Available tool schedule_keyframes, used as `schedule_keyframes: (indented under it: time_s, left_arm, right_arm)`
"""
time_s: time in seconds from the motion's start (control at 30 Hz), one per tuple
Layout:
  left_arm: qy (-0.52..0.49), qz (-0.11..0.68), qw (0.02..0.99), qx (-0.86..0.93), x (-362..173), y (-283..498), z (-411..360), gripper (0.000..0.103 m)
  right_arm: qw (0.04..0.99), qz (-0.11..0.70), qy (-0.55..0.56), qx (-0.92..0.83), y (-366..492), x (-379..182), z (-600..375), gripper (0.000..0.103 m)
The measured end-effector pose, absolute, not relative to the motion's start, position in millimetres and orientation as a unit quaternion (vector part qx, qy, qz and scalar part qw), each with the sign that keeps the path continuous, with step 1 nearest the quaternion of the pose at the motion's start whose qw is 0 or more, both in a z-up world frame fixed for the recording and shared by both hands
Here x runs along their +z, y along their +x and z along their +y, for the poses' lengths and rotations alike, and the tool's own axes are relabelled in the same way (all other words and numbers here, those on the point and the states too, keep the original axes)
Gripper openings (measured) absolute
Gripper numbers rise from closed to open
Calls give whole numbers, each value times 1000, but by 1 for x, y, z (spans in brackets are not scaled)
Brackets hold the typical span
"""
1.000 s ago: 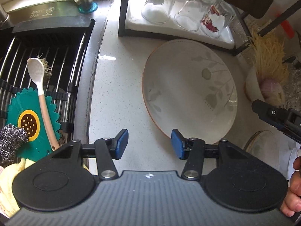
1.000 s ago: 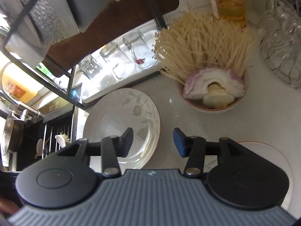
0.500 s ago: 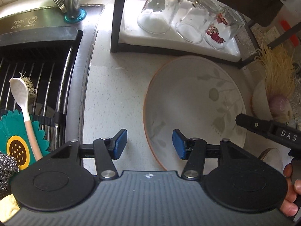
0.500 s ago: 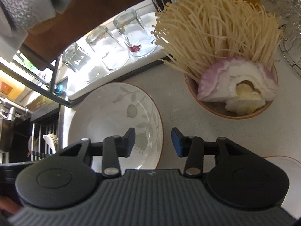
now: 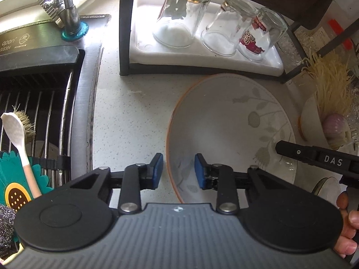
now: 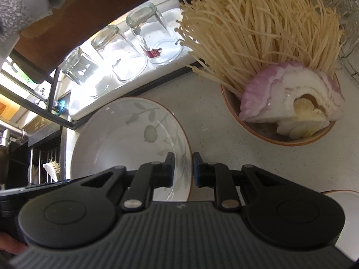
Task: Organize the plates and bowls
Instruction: 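Close the left gripper on the rim of the second bowl, then lift the second bowl with the left gripper over the stacked bowl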
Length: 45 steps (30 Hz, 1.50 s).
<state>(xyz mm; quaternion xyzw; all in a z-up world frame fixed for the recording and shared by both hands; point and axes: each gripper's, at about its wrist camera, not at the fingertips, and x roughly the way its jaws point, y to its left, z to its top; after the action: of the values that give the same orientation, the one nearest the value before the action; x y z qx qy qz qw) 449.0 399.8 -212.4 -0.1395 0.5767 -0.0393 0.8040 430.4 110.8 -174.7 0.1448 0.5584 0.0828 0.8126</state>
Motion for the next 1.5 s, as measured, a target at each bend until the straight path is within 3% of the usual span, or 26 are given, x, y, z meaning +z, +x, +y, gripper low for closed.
schedule_keyframes:
  time_s: [0.43,1.5]
  left_arm:
    - [-129,575,806,-58,-207,448,393,25]
    - [-149,490,846,-146,-100,365,340,22]
  right_arm:
    - [813,558,140,88,421,-165,105,15]
    - [883,434,174,53,291,-58,29,15]
